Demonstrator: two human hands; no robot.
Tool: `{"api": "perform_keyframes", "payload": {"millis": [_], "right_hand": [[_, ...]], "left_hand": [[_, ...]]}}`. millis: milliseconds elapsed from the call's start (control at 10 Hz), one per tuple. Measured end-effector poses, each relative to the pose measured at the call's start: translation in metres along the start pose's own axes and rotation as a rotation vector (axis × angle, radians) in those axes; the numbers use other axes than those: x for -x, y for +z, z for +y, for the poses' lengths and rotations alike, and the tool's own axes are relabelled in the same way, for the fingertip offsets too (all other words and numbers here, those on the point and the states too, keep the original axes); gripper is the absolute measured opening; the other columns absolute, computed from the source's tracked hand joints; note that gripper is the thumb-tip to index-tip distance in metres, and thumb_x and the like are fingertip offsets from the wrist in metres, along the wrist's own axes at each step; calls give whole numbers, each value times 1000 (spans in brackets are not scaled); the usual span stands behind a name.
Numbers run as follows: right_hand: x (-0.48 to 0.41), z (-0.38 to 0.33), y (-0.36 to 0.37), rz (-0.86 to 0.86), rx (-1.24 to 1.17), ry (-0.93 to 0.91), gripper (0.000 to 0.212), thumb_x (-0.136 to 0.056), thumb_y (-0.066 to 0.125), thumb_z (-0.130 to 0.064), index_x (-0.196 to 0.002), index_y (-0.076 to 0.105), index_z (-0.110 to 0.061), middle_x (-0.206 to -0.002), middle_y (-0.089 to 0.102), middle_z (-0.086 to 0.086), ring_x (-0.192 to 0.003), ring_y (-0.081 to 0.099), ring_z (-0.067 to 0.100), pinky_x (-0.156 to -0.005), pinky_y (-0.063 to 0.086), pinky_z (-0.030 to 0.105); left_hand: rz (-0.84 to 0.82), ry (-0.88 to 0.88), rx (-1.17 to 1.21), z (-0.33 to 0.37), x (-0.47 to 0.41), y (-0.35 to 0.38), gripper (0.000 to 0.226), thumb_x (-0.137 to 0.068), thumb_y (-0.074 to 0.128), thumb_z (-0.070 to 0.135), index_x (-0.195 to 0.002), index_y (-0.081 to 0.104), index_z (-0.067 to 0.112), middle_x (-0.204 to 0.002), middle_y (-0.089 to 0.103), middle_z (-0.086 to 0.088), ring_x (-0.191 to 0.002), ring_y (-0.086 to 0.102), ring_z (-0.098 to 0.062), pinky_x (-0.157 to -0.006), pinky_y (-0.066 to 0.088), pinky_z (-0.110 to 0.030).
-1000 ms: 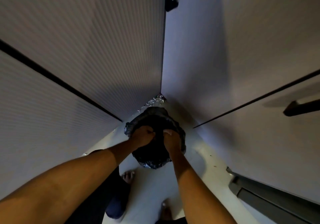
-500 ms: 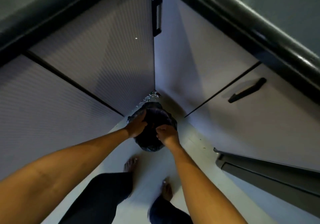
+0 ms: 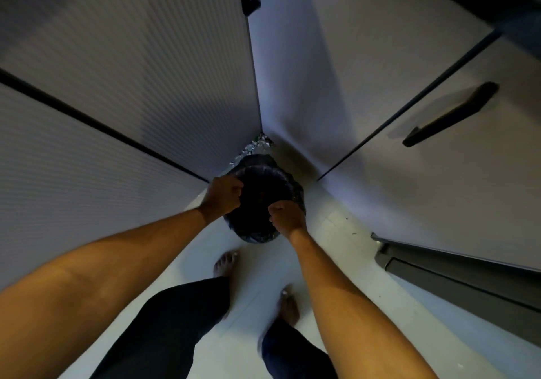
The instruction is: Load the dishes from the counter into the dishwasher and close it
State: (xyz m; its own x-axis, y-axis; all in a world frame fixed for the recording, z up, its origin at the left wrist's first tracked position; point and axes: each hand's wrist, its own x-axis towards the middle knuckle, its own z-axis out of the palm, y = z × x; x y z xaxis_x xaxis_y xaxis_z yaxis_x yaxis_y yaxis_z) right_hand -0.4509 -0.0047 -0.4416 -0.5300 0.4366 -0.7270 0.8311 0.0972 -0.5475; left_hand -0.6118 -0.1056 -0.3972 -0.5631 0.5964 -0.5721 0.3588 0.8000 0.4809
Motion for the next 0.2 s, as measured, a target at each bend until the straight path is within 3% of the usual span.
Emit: {"api": "perform_keyframes", "payload": {"millis": [100, 200], "right_hand": [[17, -8, -1, -36, 64, -11, 33, -97, 47, -29, -65, 52, -22, -108, 72, 12, -103, 65, 32, -86, 48, 39], [40, -16, -9, 52, -73, -22, 25, -97, 54, -33, -83, 70, -21, -105, 74, 11, -102, 67, 31, -86, 51, 36]], "left_hand": [[49, -43, -12, -2, 28, -11, 32, -94, 62, 35, -79, 72, 8, -73, 72, -9, -70, 70, -23, -73, 58, -41], [57, -169, -97, -6, 54, -20, 54, -92, 53, 58, -88, 73, 9, -87, 73, -15, -84, 69, -32, -79, 56, -42]]}}
